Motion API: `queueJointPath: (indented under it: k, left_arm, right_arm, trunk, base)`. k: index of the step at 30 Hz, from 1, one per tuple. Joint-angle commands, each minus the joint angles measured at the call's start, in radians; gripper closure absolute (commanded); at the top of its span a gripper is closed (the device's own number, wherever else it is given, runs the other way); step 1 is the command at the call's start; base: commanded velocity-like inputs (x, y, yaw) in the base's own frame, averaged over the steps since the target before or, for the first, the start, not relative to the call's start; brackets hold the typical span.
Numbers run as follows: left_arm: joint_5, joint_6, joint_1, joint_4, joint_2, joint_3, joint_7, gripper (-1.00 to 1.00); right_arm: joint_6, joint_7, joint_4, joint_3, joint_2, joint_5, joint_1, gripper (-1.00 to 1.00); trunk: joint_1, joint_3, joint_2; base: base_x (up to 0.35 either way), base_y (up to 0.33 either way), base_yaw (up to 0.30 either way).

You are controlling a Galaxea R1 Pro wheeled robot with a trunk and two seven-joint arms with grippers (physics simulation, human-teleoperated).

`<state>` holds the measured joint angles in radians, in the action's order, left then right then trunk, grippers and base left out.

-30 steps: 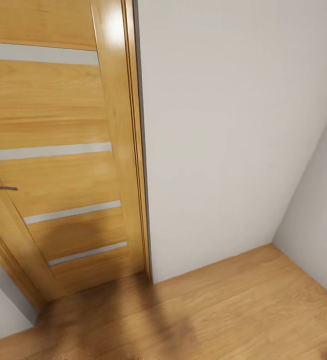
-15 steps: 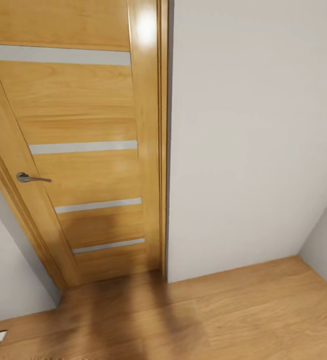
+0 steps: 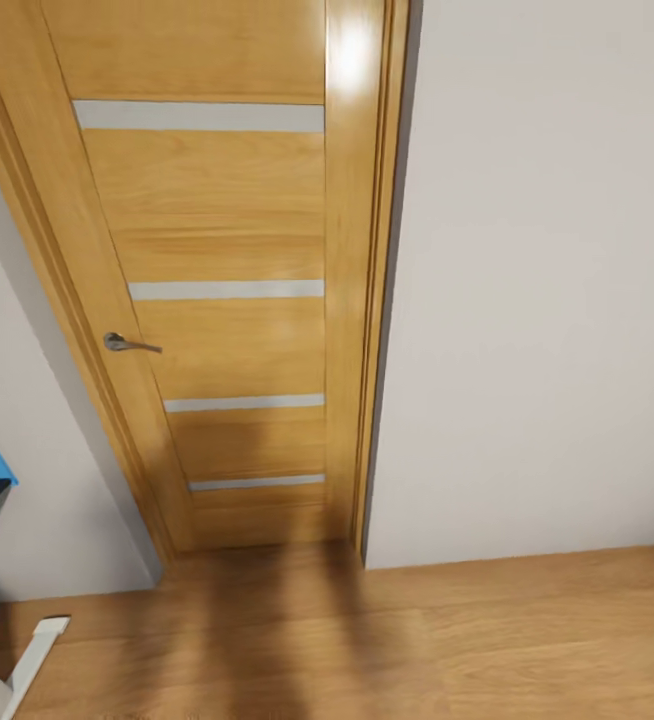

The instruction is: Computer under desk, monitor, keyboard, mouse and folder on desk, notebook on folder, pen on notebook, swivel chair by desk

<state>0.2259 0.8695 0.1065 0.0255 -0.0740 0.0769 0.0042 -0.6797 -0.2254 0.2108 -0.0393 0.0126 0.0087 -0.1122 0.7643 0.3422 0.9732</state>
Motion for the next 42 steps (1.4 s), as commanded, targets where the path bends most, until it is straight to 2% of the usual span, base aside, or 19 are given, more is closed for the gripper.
queueJointPath:
  k: [1, 6, 13, 17, 26, 37, 42]
  left_arm:
    - [-0.007, 0.003, 0.001, -0.001, 0.000, 0.007, 0.000, -1.00]
    - [-0.007, 0.002, 0.001, -0.001, 0.000, 0.007, 0.000, -1.00]
    - [-0.006, -0.063, 0.001, 0.000, 0.000, 0.009, -0.001, -1.00]
    - [-0.006, -0.074, 0.001, 0.000, 0.000, 0.010, -0.001, -1.00]
    - [-0.005, -0.075, 0.001, 0.001, -0.001, 0.011, -0.001, -1.00]
    - [-0.005, -0.076, 0.001, 0.001, 0.000, 0.011, -0.001, -1.00]
    - [-0.005, -0.076, 0.001, 0.000, 0.000, 0.011, -0.001, -1.00]
  right_arm:
    - [-0.002, -0.006, 0.000, -0.004, 0.001, 0.002, -0.001, -1.00]
    - [-0.001, -0.006, -0.013, -0.004, 0.000, 0.003, -0.001, -1.00]
    - [-0.001, -0.006, -0.023, -0.004, 0.000, 0.004, -0.001, -1.00]
    - [-0.001, -0.006, -0.023, -0.004, 0.000, 0.004, 0.000, -1.00]
    - [-0.001, -0.006, -0.024, -0.004, 0.000, 0.004, 0.000, -1.00]
    - [-0.001, -0.006, -0.024, -0.004, 0.000, 0.009, 0.000, -1.00]
    - [-0.002, -0.005, -0.024, -0.004, 0.001, 0.010, 0.000, -1.00]
  trunk:
    - [0.000, 0.001, 0.001]
    - [0.000, 0.001, 0.001]
    - [0.000, 0.001, 0.001]
    - [0.000, 0.001, 0.001]
    - [0.000, 0.001, 0.001]
    - [0.000, 0.001, 0.001]
    - [0.000, 0.001, 0.001]
  base:
    - [0.000, 0.000, 0.277]
    - [0.000, 0.000, 0.277]
    - [0.000, 0.000, 0.277]
    - [0.000, 0.000, 0.278]
    - [-0.013, -0.007, 0.279]
    - [-0.153, -0.211, 0.272]
    - [-0.017, -0.075, 0.089]
